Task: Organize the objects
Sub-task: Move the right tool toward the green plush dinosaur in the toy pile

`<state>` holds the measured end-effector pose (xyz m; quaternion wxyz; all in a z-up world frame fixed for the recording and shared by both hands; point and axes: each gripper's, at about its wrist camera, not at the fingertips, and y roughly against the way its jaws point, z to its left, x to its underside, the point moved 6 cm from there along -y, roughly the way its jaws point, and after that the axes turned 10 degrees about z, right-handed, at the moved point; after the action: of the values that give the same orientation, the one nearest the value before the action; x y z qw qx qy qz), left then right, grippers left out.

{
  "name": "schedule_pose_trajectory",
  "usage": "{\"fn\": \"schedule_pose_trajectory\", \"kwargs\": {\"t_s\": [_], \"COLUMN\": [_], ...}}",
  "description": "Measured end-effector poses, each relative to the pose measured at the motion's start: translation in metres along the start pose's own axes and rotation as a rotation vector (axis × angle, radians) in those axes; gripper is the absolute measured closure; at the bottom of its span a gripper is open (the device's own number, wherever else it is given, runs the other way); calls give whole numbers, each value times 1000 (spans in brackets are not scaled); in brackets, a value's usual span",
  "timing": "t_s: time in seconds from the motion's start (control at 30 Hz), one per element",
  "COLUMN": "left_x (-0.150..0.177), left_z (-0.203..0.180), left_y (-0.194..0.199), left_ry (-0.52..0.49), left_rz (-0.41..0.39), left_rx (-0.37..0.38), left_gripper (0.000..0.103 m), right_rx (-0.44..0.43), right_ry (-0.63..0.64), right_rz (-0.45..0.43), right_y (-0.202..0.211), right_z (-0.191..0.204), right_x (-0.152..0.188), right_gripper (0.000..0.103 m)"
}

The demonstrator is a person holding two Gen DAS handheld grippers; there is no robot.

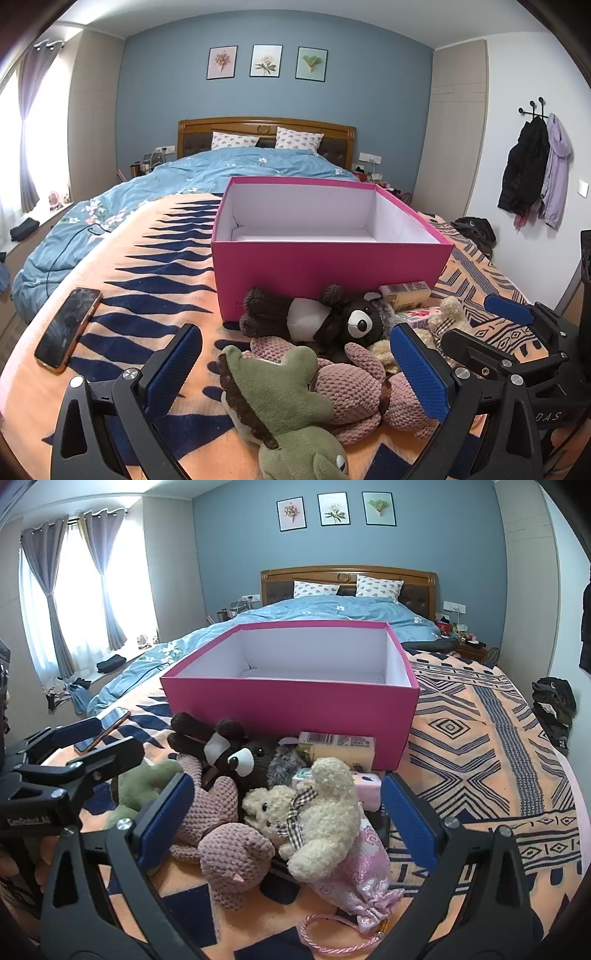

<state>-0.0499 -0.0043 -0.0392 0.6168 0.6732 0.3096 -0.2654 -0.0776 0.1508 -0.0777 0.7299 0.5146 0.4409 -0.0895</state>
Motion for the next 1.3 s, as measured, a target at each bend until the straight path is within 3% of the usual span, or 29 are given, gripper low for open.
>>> {"fn": "schedule_pose_trajectory", "kwargs": {"t_s": [1.3], "left_x": [2], "left_z": [5], "left_y": [-3], "left_ry": [29], "left_rz": [12], "left_rx": [19], "left_gripper": [0], "right_rx": [-11], "right_ry": [1], "right_rz": [9], "right_y": [-2], "right_z": [2], "right_x": [2], "right_gripper": [2]}}
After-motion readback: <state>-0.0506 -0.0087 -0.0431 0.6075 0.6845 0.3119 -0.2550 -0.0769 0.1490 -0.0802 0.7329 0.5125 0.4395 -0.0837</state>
